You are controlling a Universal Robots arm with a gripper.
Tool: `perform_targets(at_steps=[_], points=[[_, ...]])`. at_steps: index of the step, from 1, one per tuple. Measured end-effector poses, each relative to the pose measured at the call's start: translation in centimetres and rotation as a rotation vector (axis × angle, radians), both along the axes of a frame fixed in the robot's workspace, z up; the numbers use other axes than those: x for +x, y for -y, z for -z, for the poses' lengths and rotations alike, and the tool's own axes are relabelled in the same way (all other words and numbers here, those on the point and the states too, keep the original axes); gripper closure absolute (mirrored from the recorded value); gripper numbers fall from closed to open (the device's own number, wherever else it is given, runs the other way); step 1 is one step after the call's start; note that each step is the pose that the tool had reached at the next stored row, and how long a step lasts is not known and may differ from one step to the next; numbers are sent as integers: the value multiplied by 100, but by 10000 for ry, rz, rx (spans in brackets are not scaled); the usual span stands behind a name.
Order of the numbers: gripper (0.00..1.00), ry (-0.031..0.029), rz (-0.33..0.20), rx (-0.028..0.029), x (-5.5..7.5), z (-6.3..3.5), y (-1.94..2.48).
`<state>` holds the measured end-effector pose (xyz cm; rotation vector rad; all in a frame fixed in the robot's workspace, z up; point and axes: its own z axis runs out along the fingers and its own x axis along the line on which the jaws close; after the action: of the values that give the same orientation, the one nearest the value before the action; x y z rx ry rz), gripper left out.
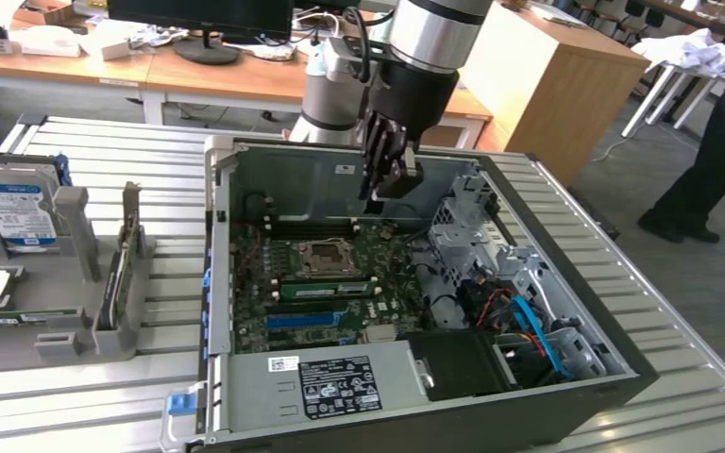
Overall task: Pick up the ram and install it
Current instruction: 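Press down the ram until it locks into place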
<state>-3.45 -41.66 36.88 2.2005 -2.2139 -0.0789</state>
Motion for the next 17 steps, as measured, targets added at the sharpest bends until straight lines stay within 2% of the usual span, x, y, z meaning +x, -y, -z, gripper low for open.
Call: perform_targets(at_steps=[10, 11, 12, 13, 15, 17], points=[[69, 0, 0, 0, 0, 0, 0], [71, 0, 0, 0, 0, 0, 0], [77, 0, 0, 0, 0, 0, 0], [77, 0, 0, 0, 0, 0, 0], [89, 0, 0, 0, 0, 0, 0], [89, -1, 0, 0, 0, 0, 0]])
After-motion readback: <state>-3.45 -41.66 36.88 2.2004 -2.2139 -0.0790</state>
